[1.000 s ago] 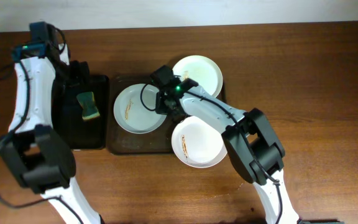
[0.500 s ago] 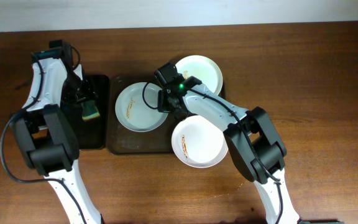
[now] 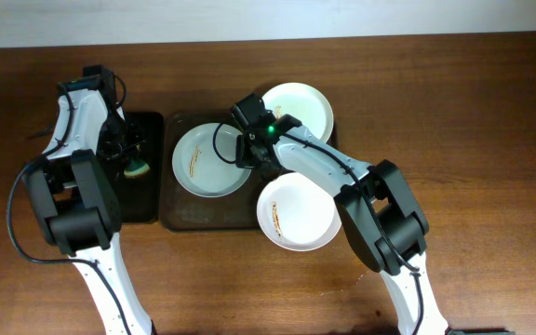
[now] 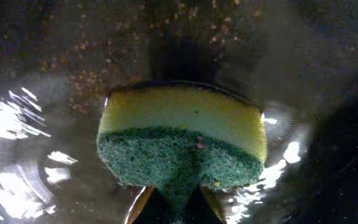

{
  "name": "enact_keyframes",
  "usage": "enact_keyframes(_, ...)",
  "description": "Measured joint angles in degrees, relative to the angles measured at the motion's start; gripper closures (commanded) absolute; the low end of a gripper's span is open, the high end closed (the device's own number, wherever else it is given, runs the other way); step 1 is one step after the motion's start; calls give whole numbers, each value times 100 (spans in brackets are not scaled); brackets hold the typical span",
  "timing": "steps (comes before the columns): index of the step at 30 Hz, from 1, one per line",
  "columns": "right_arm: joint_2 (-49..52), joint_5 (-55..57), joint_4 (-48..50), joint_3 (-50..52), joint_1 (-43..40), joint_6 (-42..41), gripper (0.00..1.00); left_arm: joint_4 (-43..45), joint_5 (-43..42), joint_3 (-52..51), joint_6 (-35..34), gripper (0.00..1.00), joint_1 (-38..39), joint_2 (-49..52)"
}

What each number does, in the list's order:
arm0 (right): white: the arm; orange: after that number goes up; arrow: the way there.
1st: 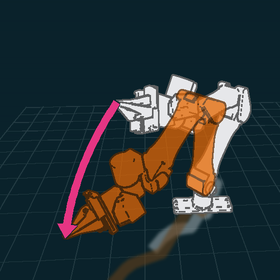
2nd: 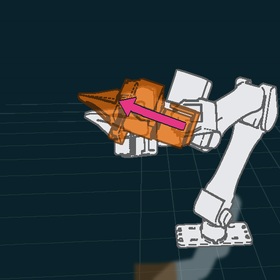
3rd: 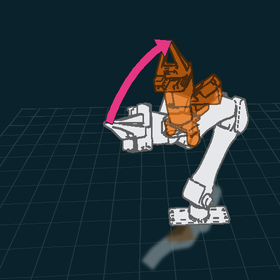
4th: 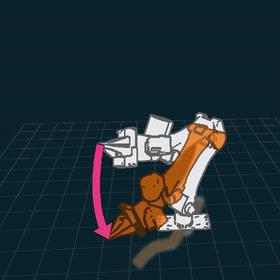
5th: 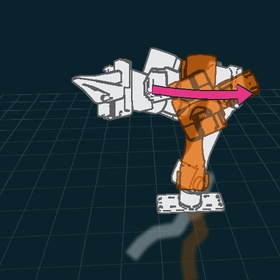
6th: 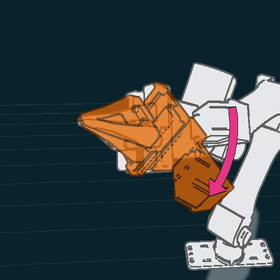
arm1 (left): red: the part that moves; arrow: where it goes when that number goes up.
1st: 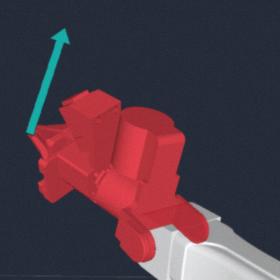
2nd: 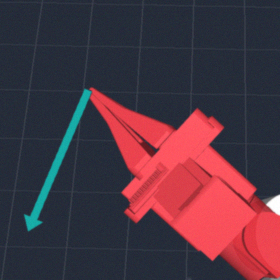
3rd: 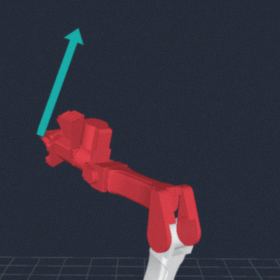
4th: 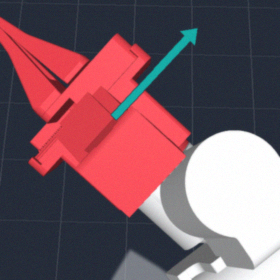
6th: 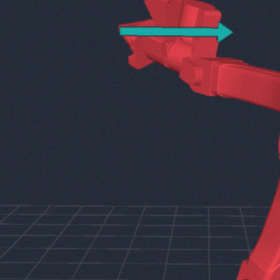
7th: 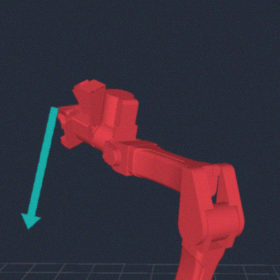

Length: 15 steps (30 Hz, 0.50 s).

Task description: Clean dirty plates on tray and stack at the side

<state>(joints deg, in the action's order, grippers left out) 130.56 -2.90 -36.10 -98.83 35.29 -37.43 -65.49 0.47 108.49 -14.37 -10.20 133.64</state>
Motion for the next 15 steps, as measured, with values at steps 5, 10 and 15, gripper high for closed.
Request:
enact_keyframes(5, 0, 0, 35, 4, 0, 9, 95, -745, 26, 782, 278, 99, 0, 20)
enact_keyframes(10, 0, -4, 85, 15, 2, 13, 95, -1589, 26, 2041, 835, 99, 0, -101)
enact_keyframes(15, 0, -28, 221, 42, 7, 28, 96, -1956, -46, 2378, 1209, 99, 81, -304)
